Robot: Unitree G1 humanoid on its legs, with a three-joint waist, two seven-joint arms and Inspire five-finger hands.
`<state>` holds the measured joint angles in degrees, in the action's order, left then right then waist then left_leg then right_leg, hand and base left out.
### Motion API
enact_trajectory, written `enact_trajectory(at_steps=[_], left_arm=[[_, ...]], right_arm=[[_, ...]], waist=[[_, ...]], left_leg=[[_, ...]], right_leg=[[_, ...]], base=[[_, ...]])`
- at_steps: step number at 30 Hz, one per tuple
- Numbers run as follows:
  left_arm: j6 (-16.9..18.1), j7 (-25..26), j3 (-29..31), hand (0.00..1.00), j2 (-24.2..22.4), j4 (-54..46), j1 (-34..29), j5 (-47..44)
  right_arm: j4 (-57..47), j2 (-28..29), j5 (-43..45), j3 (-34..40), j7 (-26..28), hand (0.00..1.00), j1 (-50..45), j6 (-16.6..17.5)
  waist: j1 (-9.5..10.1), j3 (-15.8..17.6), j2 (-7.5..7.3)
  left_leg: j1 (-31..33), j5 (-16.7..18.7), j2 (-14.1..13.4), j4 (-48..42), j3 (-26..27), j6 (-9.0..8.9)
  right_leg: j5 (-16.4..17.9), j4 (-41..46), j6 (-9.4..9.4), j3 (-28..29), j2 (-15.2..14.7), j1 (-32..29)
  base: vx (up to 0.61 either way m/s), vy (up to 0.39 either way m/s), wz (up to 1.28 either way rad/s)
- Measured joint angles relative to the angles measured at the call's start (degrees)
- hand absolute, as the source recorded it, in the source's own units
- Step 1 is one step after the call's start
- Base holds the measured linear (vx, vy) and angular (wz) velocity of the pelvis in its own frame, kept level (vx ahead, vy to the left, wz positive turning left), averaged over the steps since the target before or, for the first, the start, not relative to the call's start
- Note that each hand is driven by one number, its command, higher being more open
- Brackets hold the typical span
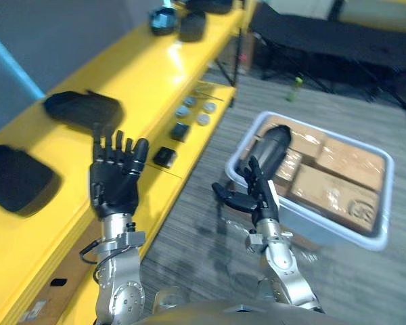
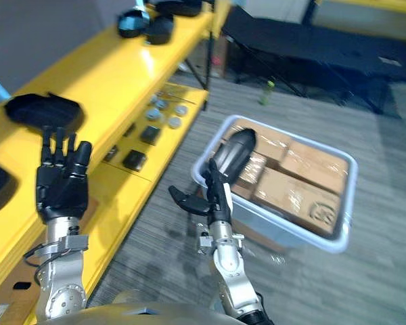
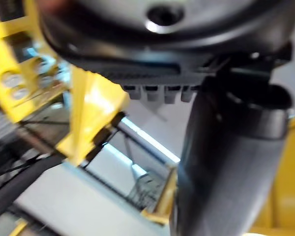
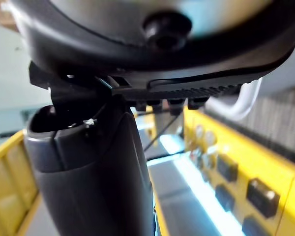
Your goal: Walk over and take three plastic housings, then place them on the shelf
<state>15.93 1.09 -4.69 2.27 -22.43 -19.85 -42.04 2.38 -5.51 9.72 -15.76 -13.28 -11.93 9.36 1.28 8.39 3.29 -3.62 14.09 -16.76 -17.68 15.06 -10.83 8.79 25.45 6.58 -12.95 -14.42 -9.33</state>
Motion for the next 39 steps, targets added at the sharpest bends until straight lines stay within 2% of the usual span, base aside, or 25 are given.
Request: enact_trajectory(at_steps=[1, 2, 3, 4, 5, 6, 7, 8, 10, 11, 12, 13, 14, 16, 18, 20, 23, 25, 27, 28, 31, 33, 37, 39], left_arm=[[-1.3, 0.0, -0.5, 1.00, 0.2, 2.3, 1.7, 0.2], [-2.4, 0.3, -0.9, 1.00, 0.1, 3.9, 2.3, 0.2], [-4.2, 0.3, -1.6, 1.00, 0.0, 6.0, 2.5, 0.1], [-5.1, 0.1, -2.1, 1.00, 0.0, 6.8, 1.9, -0.3], [-5.1, -0.1, -2.6, 1.00, 0.0, 6.9, 1.4, -0.3], [-5.1, -0.8, -3.8, 1.00, 0.0, 6.9, 1.0, -0.3], [-5.1, -1.4, -4.4, 1.00, 0.1, 6.9, 0.8, -0.3], [-5.1, -3.1, -5.4, 1.00, 0.2, 6.8, 0.7, -0.3], [-5.1, -5.5, -6.1, 1.00, 0.3, 6.3, -0.6, -0.3], [-5.2, -6.4, -6.3, 1.00, 0.3, 6.4, -1.1, -0.3], [-5.2, -6.7, -6.1, 1.00, 0.8, 6.4, -1.1, -0.3], [-5.2, -7.2, -5.9, 1.00, 1.6, 6.4, -1.1, -0.3], [-5.2, -7.8, -5.7, 1.00, 1.8, 6.3, -1.1, -0.3], [-7.2, -9.0, -5.5, 1.00, 2.7, 6.4, -1.2, -0.3], [-9.0, -9.0, -5.5, 1.00, 3.3, 6.7, -1.1, -0.3], [-10.1, -8.8, -5.8, 1.00, 3.8, 8.4, -0.7, 1.6], [-10.9, -6.6, -6.2, 1.00, 5.0, 16.9, 3.5, 8.8], [-10.9, -3.3, -5.9, 1.00, 5.3, 23.7, 6.5, 13.6], [-11.0, -1.2, -6.1, 1.00, 5.3, 28.2, 7.9, 14.2], [-11.0, 0.0, -5.9, 1.00, 5.3, 30.9, 8.1, 14.9], [-10.2, 1.5, -4.2, 1.00, 5.4, 34.8, 7.8, 15.6], [-8.7, 1.5, -2.9, 1.00, 5.6, 37.2, 7.7, 15.4], [-5.8, 0.0, -3.6, 1.00, 5.4, 43.3, 10.7, 14.3], [-5.6, -0.3, -4.0, 1.00, 5.2, 47.1, 11.1, 13.5]], right_arm=[[0.0, -1.3, -0.1, 2.6, 0.9, 1.00, -0.9, -0.7], [0.0, -2.0, -0.1, 4.1, 1.5, 1.00, -1.5, -1.3], [0.0, -3.6, -0.1, 6.6, 2.4, 1.00, -3.6, -2.0], [-0.8, -4.9, -0.2, 9.2, 3.2, 1.00, -6.0, -2.5], [-1.5, -5.3, -0.2, 10.6, 3.4, 1.00, -7.4, -2.5], [-2.8, -5.7, -0.1, 13.6, 3.4, 1.00, -10.0, -2.4], [-3.0, -5.7, 0.1, 14.8, 3.4, 1.00, -10.9, -2.4], [-3.0, -5.7, 0.2, 16.5, 3.3, 1.00, -12.0, -2.4], [-3.0, -5.7, 0.6, 16.7, 3.4, 1.00, -12.0, -2.4], [-2.9, -5.8, 1.2, 16.5, 3.3, 1.00, -11.7, -2.4], [-2.2, -5.5, 1.4, 16.3, 3.1, 1.00, -11.1, -2.3], [-1.7, -5.0, 0.9, 15.9, 2.3, 1.00, -10.1, -2.3], [-1.4, -4.9, -0.1, 15.6, 1.7, 1.00, -9.4, -2.3], [2.7, -4.8, -0.4, 15.0, -0.2, 1.00, -4.3, -2.6], [7.8, -5.0, -0.2, 15.3, -2.4, 1.00, 2.0, -3.0], [10.4, -5.1, -0.2, 16.3, -4.0, 1.00, 7.1, -3.0], [13.0, -7.5, 0.1, 17.2, -6.6, 1.00, 16.2, -3.1], [17.7, -11.0, 1.0, 18.5, -8.7, 1.00, 27.3, -3.6], [20.4, -13.2, 2.6, 20.9, -10.5, 1.00, 33.4, -4.0], [21.1, -14.6, 2.8, 22.2, -11.6, 1.00, 35.5, -4.0], [23.2, -17.3, 5.1, 22.5, -12.2, 1.00, 38.8, -4.4], [29.3, -20.7, 6.4, 22.2, -11.2, 1.00, 45.1, -5.7], [41.5, -28.0, 10.1, 18.8, -8.6, 1.00, 56.3, -6.7], [44.0, -29.1, 11.4, 17.0, -7.4, 1.00, 59.5, -6.9]], waist=[[-0.87, 0.7, 0.60], [-1.73, 1.1, 1.35], [-3.51, 1.2, 1.37], [-4.49, 1.6, 0.74], [-4.85, 1.7, 0.46], [-4.90, 2.1, -0.10], [-4.95, 2.2, -0.29], [-5.00, 2.2, -0.13], [-4.78, 1.9, 0.79], [-4.57, 1.5, 1.84], [-4.13, 1.5, 1.58], [-3.85, 1.4, 1.47], [-3.66, 1.5, 1.35], [-2.16, 1.9, 0.90], [-1.00, 2.0, 0.91], [-0.76, 2.6, 0.82], [-0.21, 5.1, 0.52], [0.50, 8.9, -0.51], [1.54, 11.9, -0.82], [2.30, 13.4, -0.81], [3.47, 14.2, -1.09], [4.58, 16.0, -0.91], [6.85, 17.9, 0.34], [7.16, 18.8, 0.86]], left_leg=[[-0.5, 0.0, -1.4, -0.7, 1.6, -0.15], [-0.6, -0.5, -2.6, -1.7, 1.9, 0.16], [-0.7, -2.1, -3.8, -4.2, 1.5, 1.60], [-0.1, -4.4, -4.4, -8.4, 0.7, 5.00], [1.2, -5.7, -4.8, -11.5, 0.0, 6.74], [3.9, -5.3, -4.9, -16.3, -1.3, 7.25], [5.0, -3.9, -4.5, -17.0, -1.3, 6.66], [6.4, -1.8, -2.9, -16.2, -1.2, 6.43], [6.3, -1.2, 2.1, -7.6, -1.4, 6.95], [6.1, -2.0, 4.8, -2.0, -1.9, 7.06], [5.0, -2.7, 5.4, -0.5, -2.1, 6.06], [4.1, -4.5, 7.3, 2.5, -2.1, 5.61], [3.8, -5.2, 8.0, 3.5, -2.0, 5.71], [3.7, -5.7, 9.7, 4.2, -1.5, 6.09], [3.7, -5.5, 10.1, 4.2, -1.5, 6.43], [4.2, -5.2, 10.5, 4.0, -1.9, 6.86], [7.4, -4.8, 11.1, 1.7, -3.2, 7.47], [11.7, -4.9, 11.0, -0.6, -3.8, 7.68], [13.6, -4.9, 11.1, -2.0, -4.1, 7.83], [14.3, -4.9, 11.2, -2.5, -4.2, 7.94], [16.6, -4.8, 11.2, -3.7, -4.8, 8.14], [17.7, -4.6, 11.3, -4.9, -5.8, 8.38], [21.6, -4.4, 11.4, -7.7, -7.0, 8.72], [22.5, -4.3, 11.5, -8.5, -7.7, 8.93]], right_leg=[[0.7, -2.1, 1.17, -1.3, 2.1, 0.4], [0.1, -2.8, 0.56, -1.0, 3.8, 1.0], [0.1, -3.9, -0.18, -0.2, 5.4, 2.4], [0.1, -5.1, -1.19, 1.1, 6.4, 3.7], [0.0, -5.9, -1.67, 1.7, 6.5, 4.3], [-0.1, -7.6, -2.62, 2.4, 6.6, 4.9], [-0.3, -8.2, -2.93, 2.5, 6.6, 5.2], [-1.0, -9.6, -3.04, 2.5, 6.6, 5.9], [-2.0, -11.9, -2.65, 3.0, 6.6, 6.5], [-2.0, -12.5, -2.50, 2.9, 6.7, 6.4], [-2.0, -12.6, -2.33, 3.1, 6.3, 6.3], [-1.9, -13.0, -1.74, 1.9, 4.4, 6.3], [-2.1, -13.1, -1.39, 1.6, 3.7, 6.2], [-4.4, -14.1, 0.83, 1.5, 2.5, 6.1], [-6.3, -16.0, 1.20, 1.5, 2.3, 6.6], [-8.1, -18.6, 1.56, 0.8, 2.2, 7.8], [-10.5, -22.2, 1.70, -0.3, 2.3, 8.1], [-13.5, -25.2, 1.42, -0.7, 2.6, 6.5], [-14.9, -26.2, 1.40, -0.7, 2.6, 5.9], [-15.3, -26.5, 1.47, -0.7, 2.5, 5.7], [-15.7, -26.4, 1.52, -0.8, 2.5, 4.2], [-15.8, -25.7, 1.57, -1.1, 2.4, 3.7], [-15.8, -23.4, 1.57, -1.3, 2.1, 0.4], [-15.7, -22.6, 1.56, -1.9, 2.0, -0.1]], base=[[0.02, -0.391, -1.11], [0.02, -0.341, -0.78], [0.02, -0.265, -0.62], [0.03, -0.246, -0.64], [0.03, -0.159, -0.63], [0.02, -0.090, -0.38], [0.02, -0.080, -0.31], [0.02, -0.063, -0.23], [-0.01, 0.012, -0.24], [-0.02, 0.091, -0.17], [0.02, 0.104, -0.02], [0.03, 0.083, 0.03], [0.04, 0.109, 0.13], [0.02, 0.095, -0.01], [0.03, 0.082, -0.15], [0.02, 0.073, 0.05], [-0.07, 0.049, 0.16], [-0.14, 0.022, 0.04], [-0.12, 0.030, 0.05], [-0.10, 0.031, 0.09], [-0.06, 0.022, 0.09], [-0.06, 0.017, 0.10], [-0.10, 0.031, 0.07], [-0.10, 0.029, 0.12]])
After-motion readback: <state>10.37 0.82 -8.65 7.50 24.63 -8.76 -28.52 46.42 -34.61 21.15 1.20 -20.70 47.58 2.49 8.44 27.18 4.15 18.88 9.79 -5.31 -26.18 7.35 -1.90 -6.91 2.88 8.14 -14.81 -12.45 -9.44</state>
